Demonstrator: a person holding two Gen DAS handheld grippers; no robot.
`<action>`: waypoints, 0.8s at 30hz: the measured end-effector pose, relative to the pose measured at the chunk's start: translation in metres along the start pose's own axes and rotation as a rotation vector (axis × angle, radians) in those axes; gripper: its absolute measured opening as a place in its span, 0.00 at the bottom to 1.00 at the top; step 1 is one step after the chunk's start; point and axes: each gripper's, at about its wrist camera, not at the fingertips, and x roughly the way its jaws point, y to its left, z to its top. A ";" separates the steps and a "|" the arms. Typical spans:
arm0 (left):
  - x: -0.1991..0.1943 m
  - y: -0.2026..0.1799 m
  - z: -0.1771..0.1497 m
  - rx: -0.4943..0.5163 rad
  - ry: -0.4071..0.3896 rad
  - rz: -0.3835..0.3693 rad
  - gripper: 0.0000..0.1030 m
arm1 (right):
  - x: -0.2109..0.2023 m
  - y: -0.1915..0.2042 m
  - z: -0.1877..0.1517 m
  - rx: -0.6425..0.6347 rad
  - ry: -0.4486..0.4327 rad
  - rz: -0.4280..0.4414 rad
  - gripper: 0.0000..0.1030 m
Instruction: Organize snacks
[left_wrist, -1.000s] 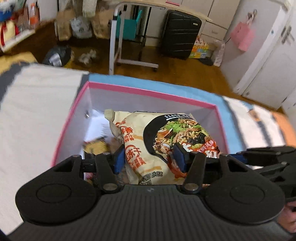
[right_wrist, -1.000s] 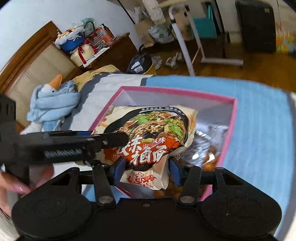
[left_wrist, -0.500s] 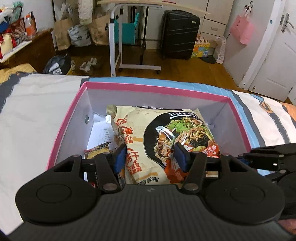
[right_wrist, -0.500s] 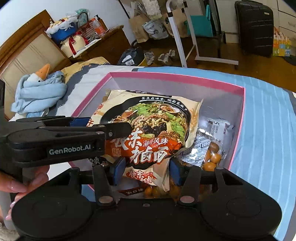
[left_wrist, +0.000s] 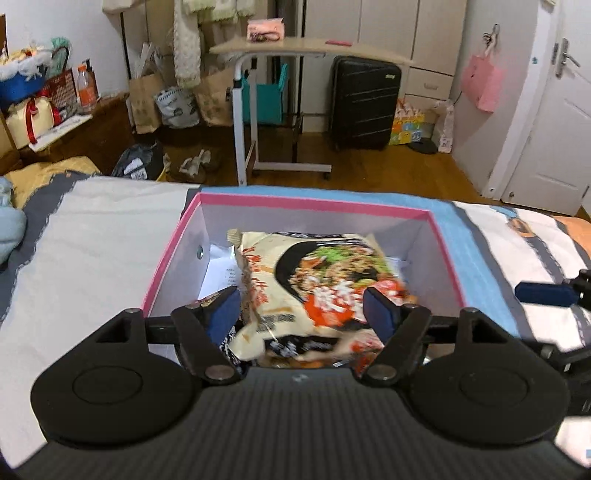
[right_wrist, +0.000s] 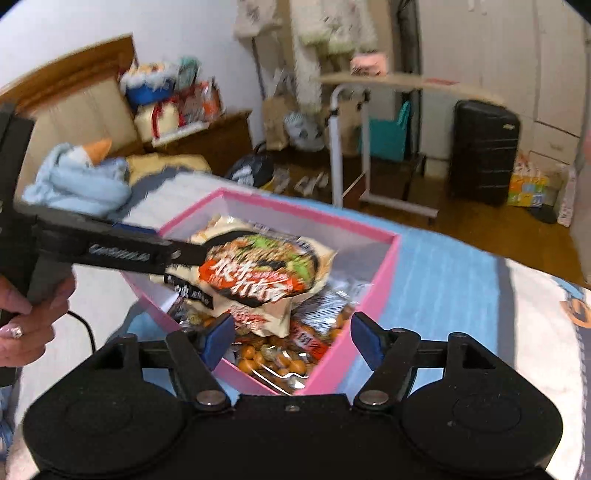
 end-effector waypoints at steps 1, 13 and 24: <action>-0.008 -0.005 0.000 0.009 -0.001 -0.002 0.71 | -0.009 -0.003 -0.001 0.002 -0.014 -0.010 0.72; -0.099 -0.069 -0.011 0.124 -0.070 -0.083 0.78 | -0.095 -0.024 -0.017 0.028 -0.103 -0.155 0.79; -0.149 -0.104 -0.042 0.124 -0.116 -0.051 0.84 | -0.147 -0.027 -0.053 0.074 -0.145 -0.206 0.81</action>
